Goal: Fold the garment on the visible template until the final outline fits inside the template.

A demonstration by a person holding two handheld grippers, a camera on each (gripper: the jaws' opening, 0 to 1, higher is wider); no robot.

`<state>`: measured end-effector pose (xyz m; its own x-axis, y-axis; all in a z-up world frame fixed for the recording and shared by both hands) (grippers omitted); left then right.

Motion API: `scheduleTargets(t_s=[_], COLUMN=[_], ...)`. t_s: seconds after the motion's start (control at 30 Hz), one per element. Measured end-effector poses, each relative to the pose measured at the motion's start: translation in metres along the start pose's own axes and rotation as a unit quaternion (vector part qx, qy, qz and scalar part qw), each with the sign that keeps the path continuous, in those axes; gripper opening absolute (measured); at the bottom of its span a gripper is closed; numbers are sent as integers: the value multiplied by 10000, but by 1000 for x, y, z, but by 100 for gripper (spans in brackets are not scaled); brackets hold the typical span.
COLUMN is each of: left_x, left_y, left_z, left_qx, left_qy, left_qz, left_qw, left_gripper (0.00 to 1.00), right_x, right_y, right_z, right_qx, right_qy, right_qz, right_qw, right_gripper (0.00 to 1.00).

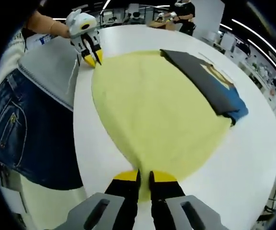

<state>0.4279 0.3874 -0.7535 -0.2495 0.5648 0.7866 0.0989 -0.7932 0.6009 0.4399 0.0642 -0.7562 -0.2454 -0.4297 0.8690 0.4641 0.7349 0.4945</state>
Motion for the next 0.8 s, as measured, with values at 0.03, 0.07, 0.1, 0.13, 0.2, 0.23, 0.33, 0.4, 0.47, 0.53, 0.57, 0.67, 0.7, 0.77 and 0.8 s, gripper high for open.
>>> scheduleTargets(t_s=[0.03,0.07,0.1,0.13,0.2,0.23,0.33,0.4,0.47,0.53,0.57,0.67,0.7,0.77,0.8], left_x=[0,1,2,3,5,6,10,12,15,19,20,22,24,26,27], left_y=[0,0,1,2,4,4,6,6,6,9,9,11,11,12,12], left_z=[1,2,2,3,5,6,8,9,10,10,10,11,11,12,12], left_qx=[55,94,114,157,198,232,397,558,682,706,747,814,824,843,868], left_qy=[29,53,50,67,84,95,104,67,88,126,129,193,207,250,258], left_qz=[0,-1,-15,-32,-54,-61,-68,-47,-43,-105,-118,-166,-172,-155,-153], left_qw=[10000,9999,9999,9998,9998,9997,9991,9984,9976,9974,9971,9964,9962,9960,9958], left_gripper=[4,2,2,1,1,1,1,1,1,1,1,0,0,1,1], right_x=[0,0,0,0,1,2,7,10,14,16,17,20,21,23,25], right_y=[0,0,0,0,1,2,5,6,9,10,10,12,13,15,15], right_z=[0,0,0,0,1,1,3,4,6,5,5,6,7,9,9], right_qx=[5,1,0,-1,-10,-32,-103,-135,-155,-123,-104,-86,-86,-85,-96], right_qy=[-2,-19,-16,-14,-18,-16,-12,-12,-23,-63,-79,-114,-116,-106,-103], right_qz=[-1,-2,-2,-1,-11,-29,-95,-156,-209,-255,-262,-292,-296,-319,-332], right_qw=[10000,10000,10000,10000,10000,10000,9999,9998,9997,9996,9996,9995,9995,9994,9993], right_gripper=[3,2,2,1,1,1,0,0,0,0,0,0,0,0,0])
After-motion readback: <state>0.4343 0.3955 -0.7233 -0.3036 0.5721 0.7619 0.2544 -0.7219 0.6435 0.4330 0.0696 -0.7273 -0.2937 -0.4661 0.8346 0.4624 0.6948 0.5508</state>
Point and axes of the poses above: the point that each gripper's makers call its tool centre point, and the gripper's own axes: x roughly backward along the fingers, z roughly to its left, y roughly out of its top, the point moved 4 cm from there along x, roughly backward along the fingers, and after that the axes turned 8 degrees about -x, right-handed, at the moved point
